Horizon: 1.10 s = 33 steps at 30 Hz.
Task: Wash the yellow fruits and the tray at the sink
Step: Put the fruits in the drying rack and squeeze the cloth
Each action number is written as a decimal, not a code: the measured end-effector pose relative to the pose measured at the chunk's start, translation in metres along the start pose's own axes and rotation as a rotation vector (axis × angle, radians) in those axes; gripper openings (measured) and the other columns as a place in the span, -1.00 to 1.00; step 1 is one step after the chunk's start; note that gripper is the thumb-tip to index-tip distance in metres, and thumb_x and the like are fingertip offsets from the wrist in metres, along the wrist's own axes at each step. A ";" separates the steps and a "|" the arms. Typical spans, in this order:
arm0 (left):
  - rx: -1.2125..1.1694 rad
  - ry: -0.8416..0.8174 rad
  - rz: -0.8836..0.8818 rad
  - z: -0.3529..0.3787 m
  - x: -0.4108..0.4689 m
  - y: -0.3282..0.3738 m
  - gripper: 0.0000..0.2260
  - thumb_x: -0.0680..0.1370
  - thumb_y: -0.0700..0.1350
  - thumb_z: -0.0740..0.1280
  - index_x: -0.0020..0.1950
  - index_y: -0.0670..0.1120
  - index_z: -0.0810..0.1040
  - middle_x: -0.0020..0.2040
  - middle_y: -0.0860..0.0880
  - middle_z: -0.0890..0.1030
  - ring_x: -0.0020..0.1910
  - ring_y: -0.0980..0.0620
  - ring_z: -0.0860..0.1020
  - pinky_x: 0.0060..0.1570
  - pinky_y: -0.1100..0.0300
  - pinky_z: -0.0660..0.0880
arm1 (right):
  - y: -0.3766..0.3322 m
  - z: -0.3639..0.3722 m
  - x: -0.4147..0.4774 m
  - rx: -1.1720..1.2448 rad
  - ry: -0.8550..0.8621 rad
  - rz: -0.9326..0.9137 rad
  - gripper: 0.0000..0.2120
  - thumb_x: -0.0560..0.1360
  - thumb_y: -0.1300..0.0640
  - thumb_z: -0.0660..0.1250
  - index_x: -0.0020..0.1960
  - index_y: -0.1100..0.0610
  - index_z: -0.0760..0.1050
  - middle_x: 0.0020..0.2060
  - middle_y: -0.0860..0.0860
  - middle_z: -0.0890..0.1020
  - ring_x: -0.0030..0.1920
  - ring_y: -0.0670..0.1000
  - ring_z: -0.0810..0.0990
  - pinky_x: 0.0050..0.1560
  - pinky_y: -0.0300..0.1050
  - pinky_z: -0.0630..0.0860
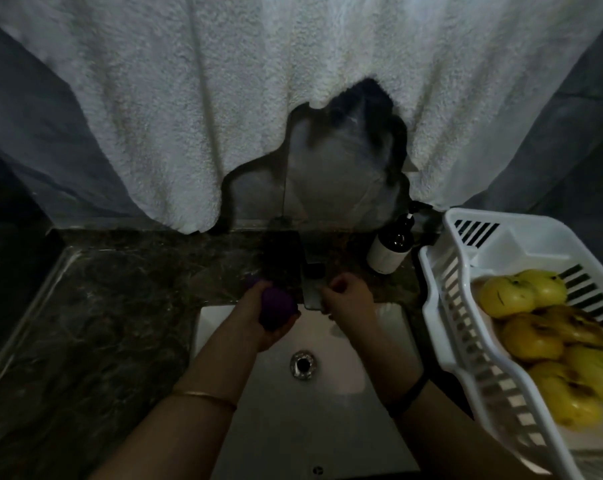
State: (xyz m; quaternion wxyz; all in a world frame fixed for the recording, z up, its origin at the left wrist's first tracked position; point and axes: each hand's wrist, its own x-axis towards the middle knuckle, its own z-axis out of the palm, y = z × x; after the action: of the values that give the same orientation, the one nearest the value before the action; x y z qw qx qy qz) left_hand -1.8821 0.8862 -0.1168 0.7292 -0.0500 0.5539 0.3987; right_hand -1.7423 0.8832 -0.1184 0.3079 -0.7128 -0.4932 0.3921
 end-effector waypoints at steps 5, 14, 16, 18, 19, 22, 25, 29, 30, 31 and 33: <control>-0.184 -0.113 0.027 0.001 -0.032 0.010 -0.63 0.56 0.06 0.28 0.18 -0.21 0.46 0.02 -0.26 0.54 -0.18 -0.20 0.58 -0.47 0.12 0.57 | 0.010 0.028 -0.037 0.247 -0.419 0.322 -0.44 0.51 -0.34 0.08 0.08 0.13 0.49 0.01 0.12 0.64 -0.05 0.08 0.63 -0.05 -0.06 0.56; -0.176 -0.290 -0.106 -0.026 -0.070 -0.003 -0.64 0.51 0.03 0.36 0.19 -0.18 0.52 0.07 -0.28 0.57 -0.18 -0.29 0.60 -0.40 -0.07 0.61 | -0.026 0.053 -0.023 1.091 -0.574 0.227 -0.35 0.03 -0.29 0.56 -0.07 0.15 0.66 -0.15 0.12 0.70 -0.19 0.06 0.69 -0.23 -0.10 0.62; -0.103 -0.268 -0.076 -0.031 -0.072 -0.002 -0.59 0.45 0.10 0.41 0.14 -0.16 0.51 0.07 -0.27 0.54 -0.08 -0.25 0.57 -0.34 -0.04 0.61 | -0.040 0.046 -0.022 0.991 -0.553 0.221 -0.63 0.25 -0.15 0.44 -0.18 0.15 0.61 -0.31 0.07 0.68 -0.31 0.00 0.67 -0.29 -0.15 0.60; -0.005 -0.296 -0.048 -0.033 -0.073 0.001 -0.53 0.33 0.10 0.45 0.11 -0.16 0.52 0.06 -0.22 0.54 -0.06 -0.16 0.55 -0.38 0.13 0.60 | -0.048 0.040 -0.018 0.911 -0.598 0.250 -0.71 0.40 -0.06 0.37 -0.25 0.18 0.63 -0.31 0.08 0.66 -0.30 0.01 0.66 -0.26 -0.15 0.59; 0.057 -0.329 -0.047 -0.033 -0.075 0.004 -0.50 0.27 0.06 0.48 0.10 -0.16 0.53 0.02 -0.19 0.55 -0.11 -0.11 0.54 -0.45 0.21 0.57 | -0.055 0.038 -0.016 0.852 -0.629 0.269 -0.72 0.43 -0.03 0.38 -0.23 0.21 0.62 -0.29 0.09 0.66 -0.29 0.01 0.66 -0.24 -0.16 0.59; 0.387 -0.410 -0.033 -0.031 -0.067 0.012 -0.56 0.26 -0.06 0.53 0.05 -0.18 0.53 -0.20 -0.11 0.53 -0.31 0.04 0.47 -0.54 0.31 0.37 | -0.071 0.037 -0.006 0.503 -0.640 0.191 -0.80 0.44 0.12 0.43 -0.23 0.22 0.49 -0.40 0.00 0.58 -0.36 -0.06 0.55 -0.29 -0.22 0.51; 0.805 -0.265 0.128 -0.025 -0.058 0.014 -0.68 0.40 -0.15 0.49 0.08 -0.18 0.51 -0.37 -0.06 0.49 -0.46 0.07 0.43 -0.49 0.26 0.31 | -0.081 0.041 -0.002 0.173 -0.509 0.123 -0.71 0.48 0.30 0.36 -0.34 0.11 0.36 -0.42 -0.01 0.45 -0.35 -0.05 0.41 -0.32 -0.21 0.37; 1.237 -0.019 0.418 -0.022 -0.035 0.002 -0.52 0.44 -0.15 0.43 0.32 -0.16 0.39 -0.18 -0.12 0.57 -0.37 -0.02 0.57 -0.40 0.21 0.43 | -0.071 0.058 -0.004 -0.021 -0.421 0.109 -0.64 0.54 0.33 0.25 -0.38 0.10 0.30 -0.41 0.02 0.35 -0.39 -0.06 0.32 -0.40 -0.25 0.28; 1.336 0.056 0.513 -0.025 -0.030 -0.004 -0.50 0.44 -0.11 0.43 0.33 -0.15 0.37 -0.01 -0.13 0.59 -0.15 -0.07 0.61 -0.23 0.18 0.48 | -0.065 0.063 -0.003 -0.082 -0.384 0.089 -0.66 0.53 0.32 0.25 -0.37 0.10 0.28 -0.40 0.01 0.35 -0.38 -0.07 0.31 -0.41 -0.26 0.25; 1.396 0.115 0.588 -0.027 -0.031 -0.009 -0.49 0.45 -0.07 0.43 0.34 -0.14 0.36 0.13 -0.13 0.57 0.04 -0.09 0.58 -0.07 0.18 0.47 | -0.062 0.067 -0.005 -0.131 -0.334 0.077 -0.67 0.52 0.30 0.27 -0.36 0.10 0.28 -0.39 0.01 0.35 -0.37 -0.07 0.32 -0.41 -0.27 0.25; 1.422 0.167 0.678 -0.034 -0.031 -0.018 -0.48 0.48 -0.01 0.40 0.36 -0.12 0.34 0.22 -0.11 0.53 0.17 -0.08 0.53 0.08 0.16 0.44 | -0.054 0.073 -0.006 -0.189 -0.234 0.032 -0.69 0.49 0.28 0.30 -0.34 0.09 0.26 -0.37 0.00 0.36 -0.36 -0.10 0.32 -0.43 -0.31 0.23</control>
State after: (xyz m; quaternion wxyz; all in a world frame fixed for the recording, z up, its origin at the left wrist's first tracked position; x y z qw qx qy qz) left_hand -1.8993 0.8399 -0.1099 0.3810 0.5698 0.7136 0.1446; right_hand -1.8317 0.8992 -0.1095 0.1736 -0.6960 -0.5488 0.4293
